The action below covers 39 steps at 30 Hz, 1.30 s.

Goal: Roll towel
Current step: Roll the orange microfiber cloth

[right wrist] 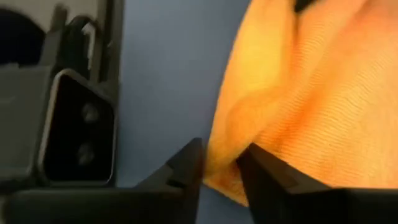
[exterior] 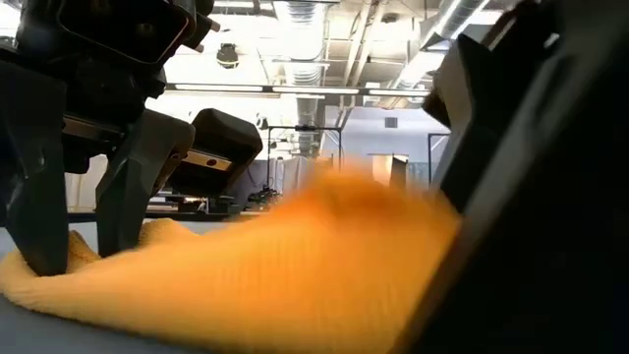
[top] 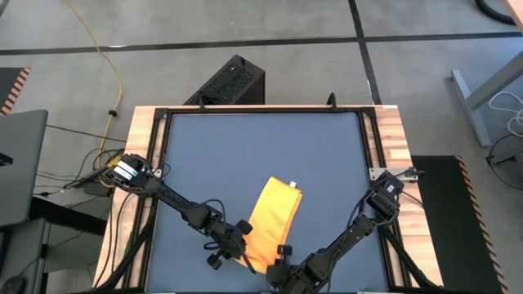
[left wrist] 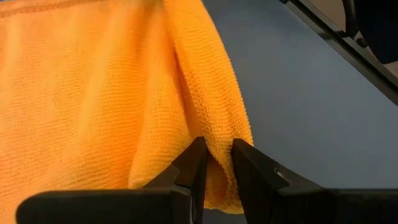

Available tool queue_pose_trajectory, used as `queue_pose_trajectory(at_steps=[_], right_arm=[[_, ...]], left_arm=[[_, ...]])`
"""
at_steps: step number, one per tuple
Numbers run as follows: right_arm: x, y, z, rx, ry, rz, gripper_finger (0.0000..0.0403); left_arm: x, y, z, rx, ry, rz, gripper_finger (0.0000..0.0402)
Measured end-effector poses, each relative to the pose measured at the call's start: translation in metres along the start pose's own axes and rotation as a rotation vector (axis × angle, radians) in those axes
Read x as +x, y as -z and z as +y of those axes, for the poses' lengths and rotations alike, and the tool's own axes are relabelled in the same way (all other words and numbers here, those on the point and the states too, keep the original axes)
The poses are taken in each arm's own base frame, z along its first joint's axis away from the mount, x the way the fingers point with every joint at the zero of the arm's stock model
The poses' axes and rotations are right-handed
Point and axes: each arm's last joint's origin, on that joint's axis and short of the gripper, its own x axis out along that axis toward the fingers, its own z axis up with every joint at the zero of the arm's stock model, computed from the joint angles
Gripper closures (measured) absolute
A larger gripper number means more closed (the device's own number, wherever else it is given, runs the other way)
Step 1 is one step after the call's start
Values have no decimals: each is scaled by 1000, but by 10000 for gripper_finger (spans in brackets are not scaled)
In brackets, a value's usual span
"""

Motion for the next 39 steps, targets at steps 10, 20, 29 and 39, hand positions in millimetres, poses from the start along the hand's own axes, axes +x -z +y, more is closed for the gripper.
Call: queue_pose_trajectory(at_steps=[10, 20, 29, 39], right_arm=[[-27, -35, -1, -70, 44, 141, 169], [-34, -71, 5, -191, -22, -34, 192], [-7, -78, -20, -116, -64, -72, 214], [2, -46, -18, -42, -56, 14, 240]], left_arm=[[0, 0, 0, -10, 5, -1, 336], [0, -2, 1, 10, 4, -18, 336], [0, -2, 1, 3, 3, -19, 336], [0, -2, 1, 20, 3, -18, 336]])
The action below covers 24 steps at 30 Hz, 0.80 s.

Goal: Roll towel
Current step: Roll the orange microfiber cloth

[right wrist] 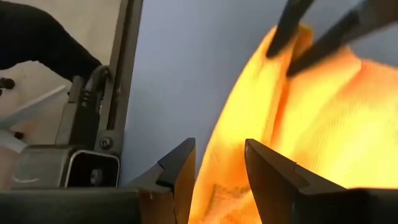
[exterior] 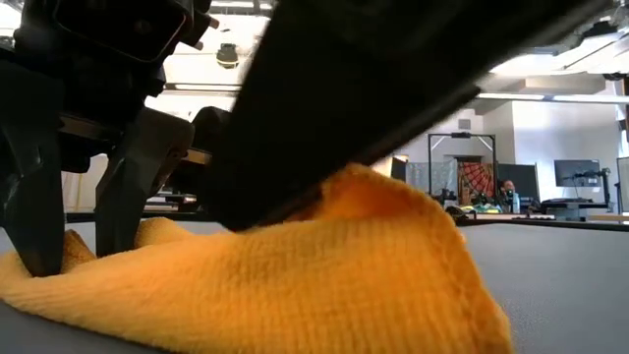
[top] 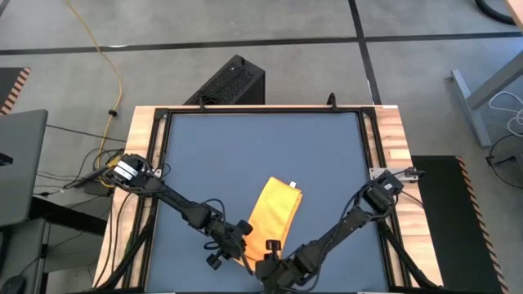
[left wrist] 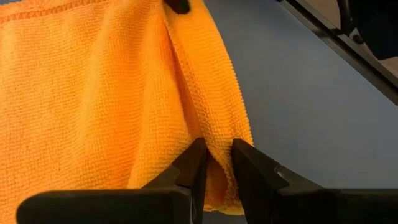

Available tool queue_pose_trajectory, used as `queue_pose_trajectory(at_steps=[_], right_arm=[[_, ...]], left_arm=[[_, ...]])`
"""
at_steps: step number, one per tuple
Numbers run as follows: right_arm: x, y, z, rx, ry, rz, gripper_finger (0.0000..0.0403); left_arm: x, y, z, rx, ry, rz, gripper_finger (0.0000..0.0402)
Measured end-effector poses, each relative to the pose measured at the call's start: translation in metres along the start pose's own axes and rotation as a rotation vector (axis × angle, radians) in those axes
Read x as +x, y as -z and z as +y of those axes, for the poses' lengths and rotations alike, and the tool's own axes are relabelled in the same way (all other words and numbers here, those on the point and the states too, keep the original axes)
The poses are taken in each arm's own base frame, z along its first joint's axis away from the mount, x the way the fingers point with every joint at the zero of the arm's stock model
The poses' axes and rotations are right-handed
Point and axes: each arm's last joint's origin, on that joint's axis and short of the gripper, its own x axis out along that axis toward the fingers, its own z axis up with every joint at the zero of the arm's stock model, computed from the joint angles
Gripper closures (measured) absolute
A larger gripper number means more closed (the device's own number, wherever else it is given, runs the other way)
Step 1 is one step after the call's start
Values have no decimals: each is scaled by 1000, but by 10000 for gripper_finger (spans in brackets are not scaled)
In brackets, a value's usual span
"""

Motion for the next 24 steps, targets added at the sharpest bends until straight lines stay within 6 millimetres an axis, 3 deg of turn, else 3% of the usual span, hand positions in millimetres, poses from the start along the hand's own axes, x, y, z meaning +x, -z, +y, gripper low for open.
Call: queue_pose_trajectory(at_steps=[15, 24], right_arm=[[-9, 18, 19, 75, 63, -36, 247], [5, 35, 14, 114, 25, -78, 247]], left_arm=[[0, 0, 0, 8, 0, 0, 336], [0, 0, 0, 8, 0, -2, 336]])
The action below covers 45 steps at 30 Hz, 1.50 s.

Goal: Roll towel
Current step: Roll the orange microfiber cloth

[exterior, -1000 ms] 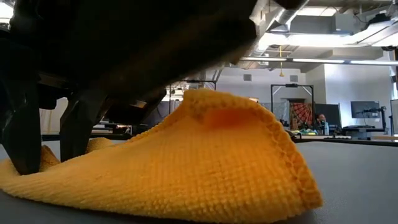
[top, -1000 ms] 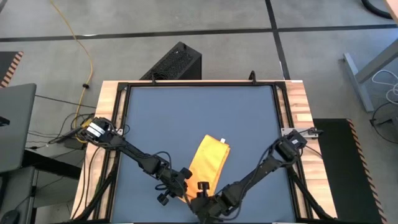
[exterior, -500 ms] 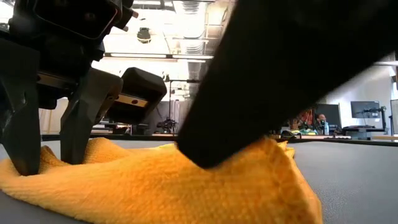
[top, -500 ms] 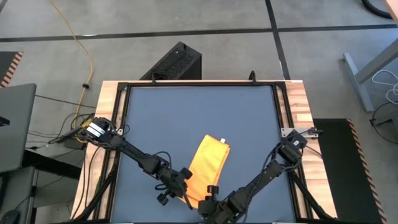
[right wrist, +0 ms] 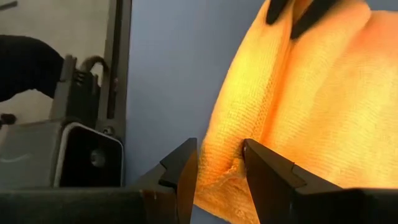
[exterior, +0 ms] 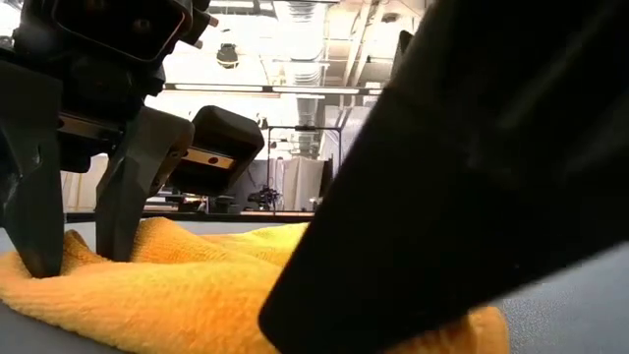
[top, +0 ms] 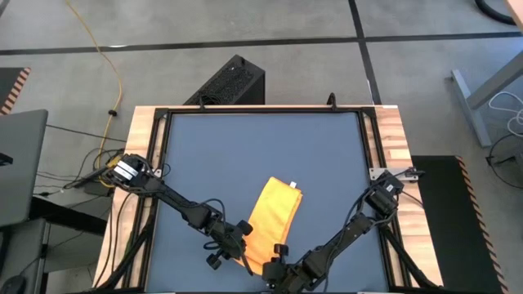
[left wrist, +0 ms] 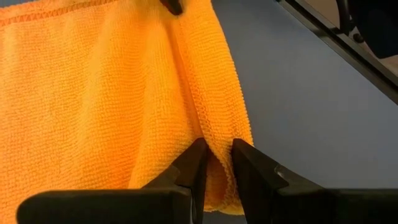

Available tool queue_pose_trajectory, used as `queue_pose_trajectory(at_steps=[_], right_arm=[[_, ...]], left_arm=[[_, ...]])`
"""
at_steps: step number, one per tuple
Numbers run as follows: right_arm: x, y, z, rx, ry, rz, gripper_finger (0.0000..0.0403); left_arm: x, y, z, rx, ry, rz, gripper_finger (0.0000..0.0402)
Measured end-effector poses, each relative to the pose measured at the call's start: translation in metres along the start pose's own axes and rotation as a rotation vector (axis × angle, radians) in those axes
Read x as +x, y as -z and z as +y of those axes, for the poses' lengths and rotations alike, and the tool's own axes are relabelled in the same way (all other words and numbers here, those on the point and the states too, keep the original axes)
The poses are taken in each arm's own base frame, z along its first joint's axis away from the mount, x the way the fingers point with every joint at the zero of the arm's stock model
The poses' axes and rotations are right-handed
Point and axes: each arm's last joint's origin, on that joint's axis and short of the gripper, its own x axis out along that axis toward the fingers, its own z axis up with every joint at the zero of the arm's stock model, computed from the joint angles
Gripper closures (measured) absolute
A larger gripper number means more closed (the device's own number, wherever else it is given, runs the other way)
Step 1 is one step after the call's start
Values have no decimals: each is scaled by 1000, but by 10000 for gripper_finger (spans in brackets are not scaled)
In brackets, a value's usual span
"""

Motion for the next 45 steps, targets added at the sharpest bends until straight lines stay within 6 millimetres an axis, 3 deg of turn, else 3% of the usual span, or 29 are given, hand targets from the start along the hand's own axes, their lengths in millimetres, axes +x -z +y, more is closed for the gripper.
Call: queue_pose_trajectory(at_steps=[15, 18, 24, 33, 39, 45], right_arm=[[9, 14, -2, 71, 20, 30, 254], [10, 16, -3, 153, 37, 39, 284], [8, 24, 4, 260, 23, 35, 382], [-6, 39, 28, 504, -59, 29, 380], [-8, 43, 31, 550, -53, 22, 381], [-5, 39, 27, 559, -36, 8, 380]], left_arm=[[0, -1, -2, 13, 62, -13, 336], [-1, -1, -2, 21, 103, -20, 336], [-3, -3, -3, 49, 144, -32, 336], [-2, 2, -4, 57, 104, -152, 336], [-5, 6, -5, 43, 33, -172, 336], [-20, -10, -30, 191, -27, -211, 336]])
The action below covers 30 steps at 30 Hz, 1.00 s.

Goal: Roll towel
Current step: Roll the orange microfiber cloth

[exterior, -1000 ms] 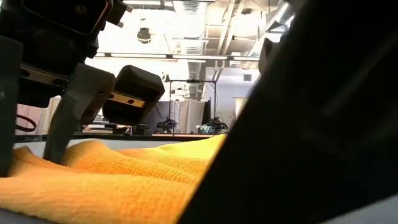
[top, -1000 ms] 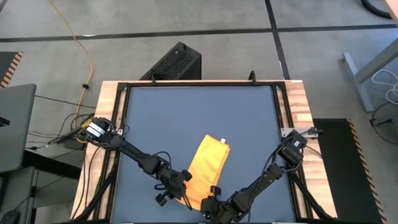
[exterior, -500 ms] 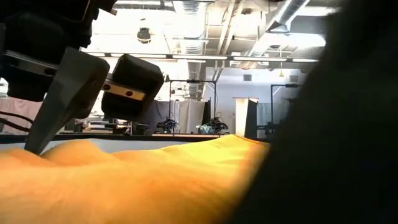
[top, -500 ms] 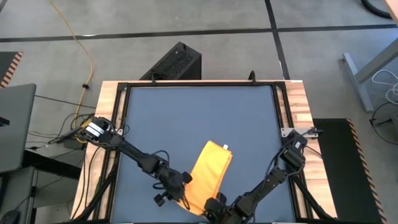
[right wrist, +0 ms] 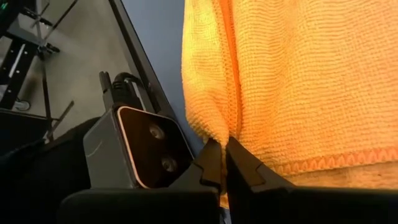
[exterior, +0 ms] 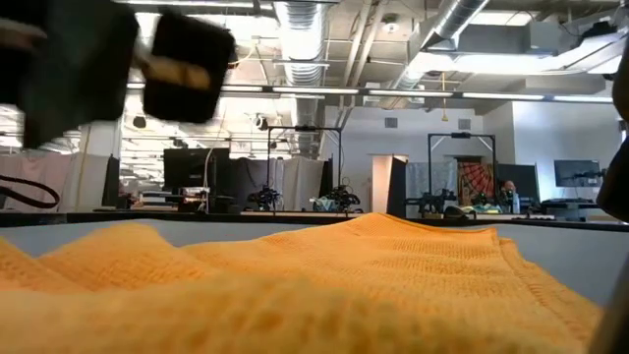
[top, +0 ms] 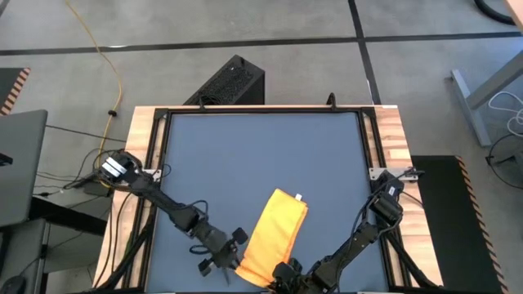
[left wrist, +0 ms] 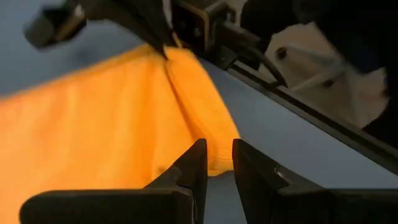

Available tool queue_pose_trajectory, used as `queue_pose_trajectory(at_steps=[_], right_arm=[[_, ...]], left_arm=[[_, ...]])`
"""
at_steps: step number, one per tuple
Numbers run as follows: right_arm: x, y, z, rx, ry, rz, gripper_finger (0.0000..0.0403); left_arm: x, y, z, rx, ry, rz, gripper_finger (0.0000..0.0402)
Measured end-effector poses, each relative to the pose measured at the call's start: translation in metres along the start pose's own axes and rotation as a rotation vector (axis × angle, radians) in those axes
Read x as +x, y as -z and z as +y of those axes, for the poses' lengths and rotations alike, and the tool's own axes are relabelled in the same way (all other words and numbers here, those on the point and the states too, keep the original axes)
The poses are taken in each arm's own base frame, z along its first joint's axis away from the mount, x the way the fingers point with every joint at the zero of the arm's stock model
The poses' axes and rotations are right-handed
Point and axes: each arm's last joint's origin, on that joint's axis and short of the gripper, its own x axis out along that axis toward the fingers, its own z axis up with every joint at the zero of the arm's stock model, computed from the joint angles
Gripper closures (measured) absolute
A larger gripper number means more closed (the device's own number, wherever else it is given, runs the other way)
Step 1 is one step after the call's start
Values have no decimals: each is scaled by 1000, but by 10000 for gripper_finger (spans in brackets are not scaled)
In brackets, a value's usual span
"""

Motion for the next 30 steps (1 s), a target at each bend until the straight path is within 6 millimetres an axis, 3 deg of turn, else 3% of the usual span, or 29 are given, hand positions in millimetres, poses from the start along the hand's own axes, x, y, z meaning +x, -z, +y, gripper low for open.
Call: queue_pose_trajectory(at_steps=[10, 15, 20, 24, 30], right_arm=[[0, -1, -1, -2, 8, -5, 379], [0, -1, 0, 4, 3, -6, 379], [0, 0, 0, 11, 2, -7, 379], [1, -1, 0, 24, 3, -7, 379], [1, -1, 0, 43, 2, -1, 379]], left_arm=[[5, -8, -55, 499, -210, 94, 335], [9, -6, -57, 612, -182, 98, 323], [23, 11, -57, 657, -159, 172, 297], [33, 7, -54, 680, -250, 207, 280], [33, 9, -50, 674, -251, 228, 273]])
